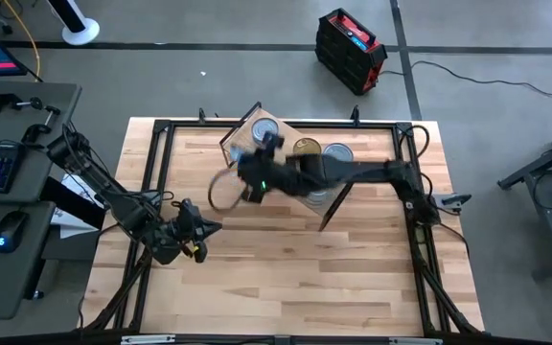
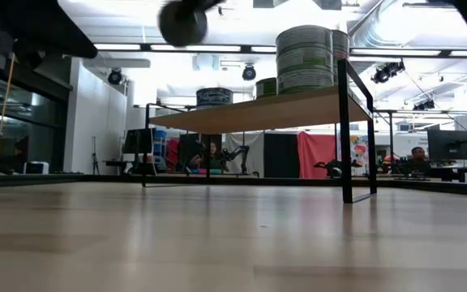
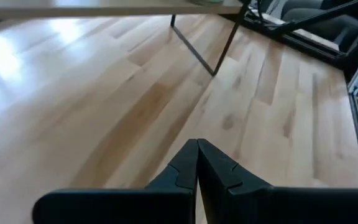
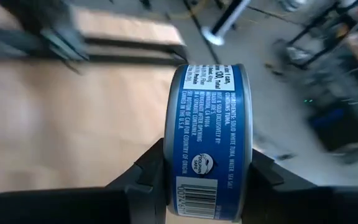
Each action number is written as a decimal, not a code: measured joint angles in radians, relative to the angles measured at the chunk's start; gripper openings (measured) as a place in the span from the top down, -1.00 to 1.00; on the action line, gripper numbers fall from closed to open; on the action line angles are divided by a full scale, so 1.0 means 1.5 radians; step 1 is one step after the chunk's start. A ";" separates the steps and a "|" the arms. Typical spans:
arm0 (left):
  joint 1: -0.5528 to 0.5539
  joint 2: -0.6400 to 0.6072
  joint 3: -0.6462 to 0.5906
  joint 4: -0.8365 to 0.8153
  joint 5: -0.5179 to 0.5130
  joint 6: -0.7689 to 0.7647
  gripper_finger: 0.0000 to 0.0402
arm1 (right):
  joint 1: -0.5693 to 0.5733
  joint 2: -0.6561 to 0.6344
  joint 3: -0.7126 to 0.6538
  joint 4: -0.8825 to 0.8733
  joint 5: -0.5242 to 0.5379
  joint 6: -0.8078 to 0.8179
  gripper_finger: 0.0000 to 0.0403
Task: Stack canned seafood by type on shelf
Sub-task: Stack the blue tuna can on top of the other blue tuna cans on the shelf, then return to Home Position
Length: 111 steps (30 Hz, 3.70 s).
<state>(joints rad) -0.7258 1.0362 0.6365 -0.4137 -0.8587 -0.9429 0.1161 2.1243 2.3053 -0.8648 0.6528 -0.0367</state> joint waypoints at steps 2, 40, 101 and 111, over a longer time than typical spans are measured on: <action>0.000 0.010 -0.001 0.016 0.002 -0.014 1.00 | -0.033 0.001 0.000 -0.009 0.016 -0.070 0.45; 0.023 0.170 -0.001 0.244 0.010 -0.209 1.00 | -0.175 0.007 -0.080 -0.033 -0.006 -0.395 -0.37; 0.402 -0.497 -0.418 0.430 0.425 0.250 1.00 | 0.354 -0.461 -0.781 0.229 -0.118 0.866 1.00; 0.400 -0.494 -0.418 0.417 0.426 0.245 1.00 | 0.226 -0.633 -1.145 0.772 -0.232 0.510 1.00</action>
<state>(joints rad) -0.1257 0.2958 0.0090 0.2119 -0.2199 -0.5751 0.4551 1.1745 0.5872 0.2939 0.3052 0.7288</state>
